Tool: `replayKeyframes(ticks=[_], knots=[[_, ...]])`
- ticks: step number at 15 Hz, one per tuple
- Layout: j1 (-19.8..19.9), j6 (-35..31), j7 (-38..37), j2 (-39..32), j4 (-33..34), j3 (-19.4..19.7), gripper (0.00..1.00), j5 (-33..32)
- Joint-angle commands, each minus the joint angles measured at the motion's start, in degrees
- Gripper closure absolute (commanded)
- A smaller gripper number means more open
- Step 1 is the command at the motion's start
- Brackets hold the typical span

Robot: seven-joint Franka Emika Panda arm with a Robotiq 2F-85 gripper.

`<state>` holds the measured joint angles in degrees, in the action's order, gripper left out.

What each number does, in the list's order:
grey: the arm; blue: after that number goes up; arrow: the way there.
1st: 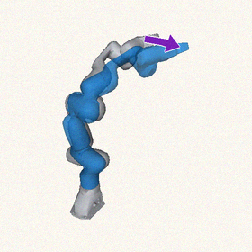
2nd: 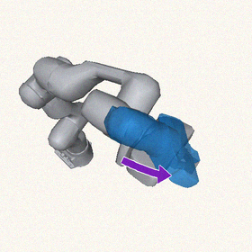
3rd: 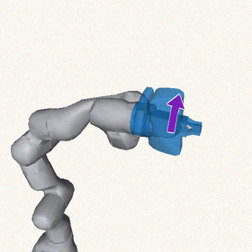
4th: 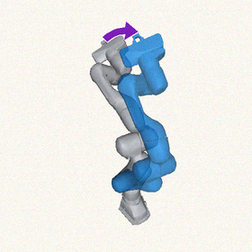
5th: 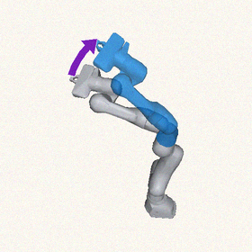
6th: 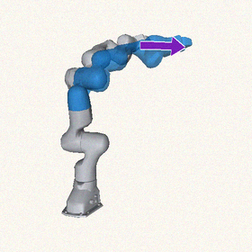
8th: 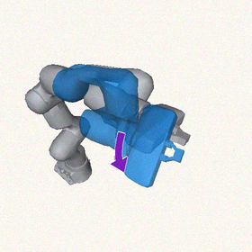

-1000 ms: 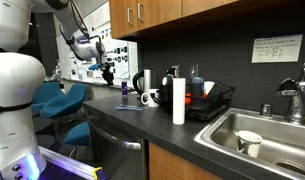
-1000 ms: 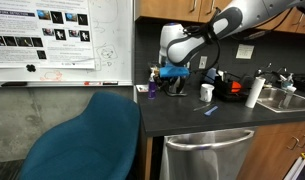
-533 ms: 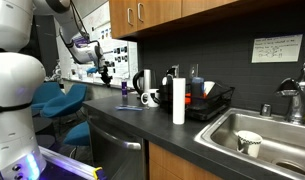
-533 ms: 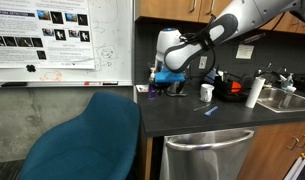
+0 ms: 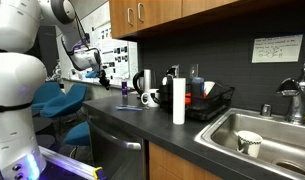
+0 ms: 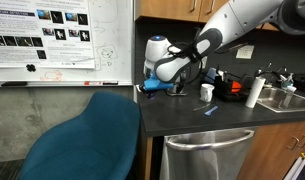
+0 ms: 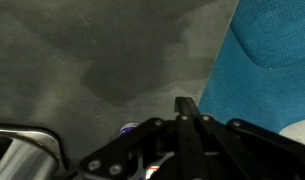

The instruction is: Move the purple bottle to the left

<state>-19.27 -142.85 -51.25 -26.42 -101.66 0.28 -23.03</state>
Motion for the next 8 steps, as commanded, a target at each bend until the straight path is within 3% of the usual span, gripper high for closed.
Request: replayKeyframes(ticks=[1, 8], knots=[[-2.6, -0.6, -1.3, -4.8, 6.6, 2.8, 1.0, -3.4], [-5.2, -0.5, -1.7, -11.6, 15.6, 7.3, 1.0, -7.0]])
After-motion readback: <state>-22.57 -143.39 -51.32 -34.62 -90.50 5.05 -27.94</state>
